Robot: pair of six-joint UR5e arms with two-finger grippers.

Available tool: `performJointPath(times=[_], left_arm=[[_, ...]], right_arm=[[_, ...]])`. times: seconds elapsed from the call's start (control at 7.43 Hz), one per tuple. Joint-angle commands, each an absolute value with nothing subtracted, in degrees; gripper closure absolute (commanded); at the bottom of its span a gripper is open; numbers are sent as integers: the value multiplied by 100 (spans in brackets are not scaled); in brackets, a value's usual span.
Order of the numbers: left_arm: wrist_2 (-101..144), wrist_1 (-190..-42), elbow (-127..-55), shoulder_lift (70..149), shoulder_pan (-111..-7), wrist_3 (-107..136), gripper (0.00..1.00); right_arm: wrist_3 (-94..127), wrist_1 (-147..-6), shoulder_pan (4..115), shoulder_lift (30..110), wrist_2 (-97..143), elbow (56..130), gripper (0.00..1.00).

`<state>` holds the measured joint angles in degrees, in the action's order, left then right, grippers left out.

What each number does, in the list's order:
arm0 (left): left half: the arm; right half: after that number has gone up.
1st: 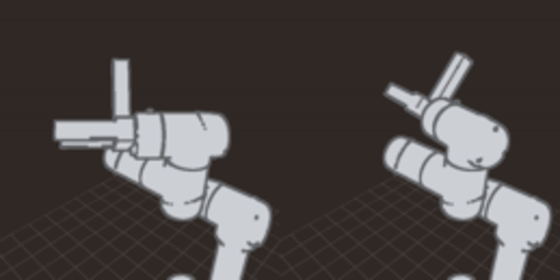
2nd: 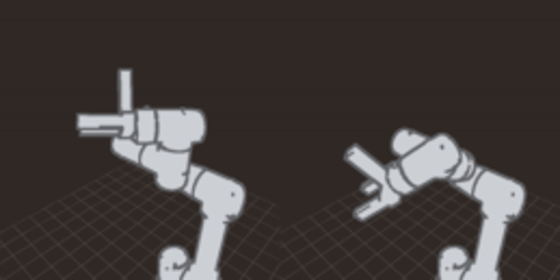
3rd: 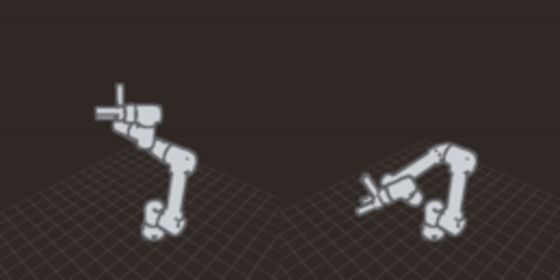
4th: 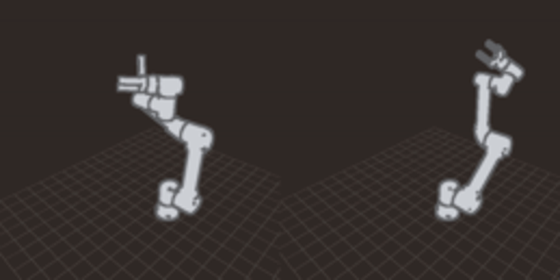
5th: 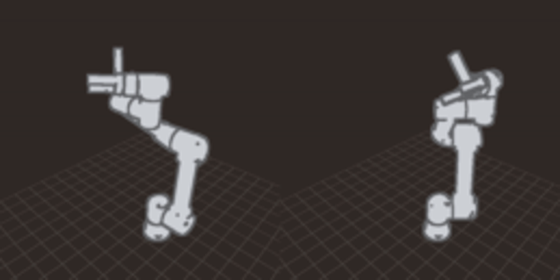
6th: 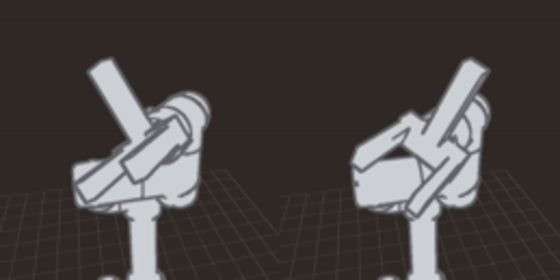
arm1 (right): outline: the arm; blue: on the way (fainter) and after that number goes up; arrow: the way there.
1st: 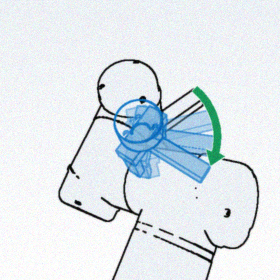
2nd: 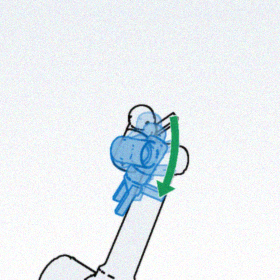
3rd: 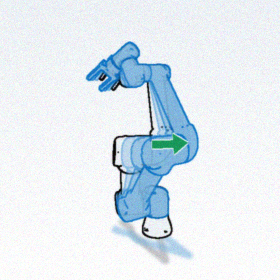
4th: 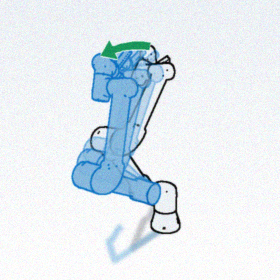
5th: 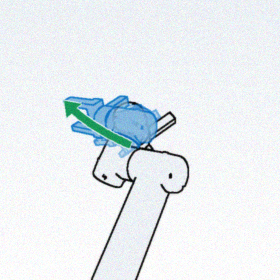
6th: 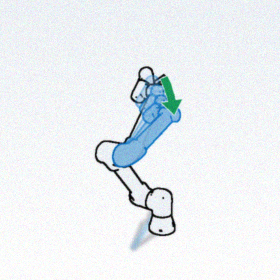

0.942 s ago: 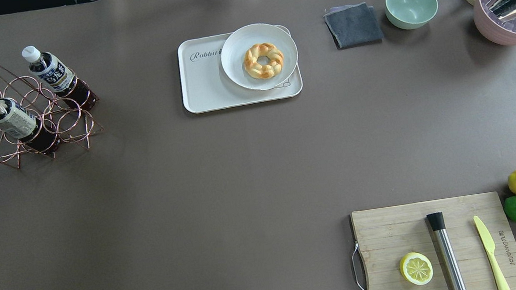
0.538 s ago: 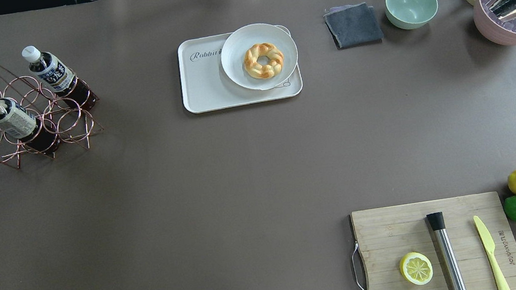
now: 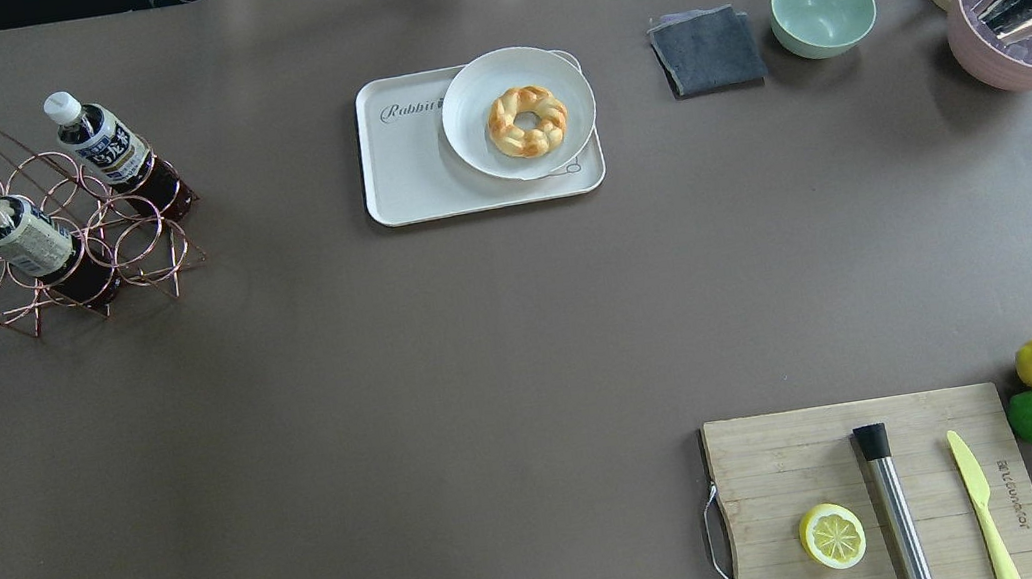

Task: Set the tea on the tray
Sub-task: 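Move the left gripper down over a tea bottle in the copper rack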

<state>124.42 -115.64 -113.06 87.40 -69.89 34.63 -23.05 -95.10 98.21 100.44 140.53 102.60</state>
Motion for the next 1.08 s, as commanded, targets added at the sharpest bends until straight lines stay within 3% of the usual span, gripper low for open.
performJointPath(times=[0.0, 0.27, 0.94], left_arm=[[11963, -11645, -11303, 9070, -6330, 4226, 3], [11340, -11645, -11041, 9333, -5829, 4281, 3], [11408, -11672, -10811, 9422, -5888, 3832, 7]], right_arm=[[-2285, -9527, 9800, 10055, 14089, 10266, 0], [-2276, -9536, 9800, 10055, 14168, 10266, 0], [-2276, -9527, 9800, 10055, 14379, 10292, 0]])
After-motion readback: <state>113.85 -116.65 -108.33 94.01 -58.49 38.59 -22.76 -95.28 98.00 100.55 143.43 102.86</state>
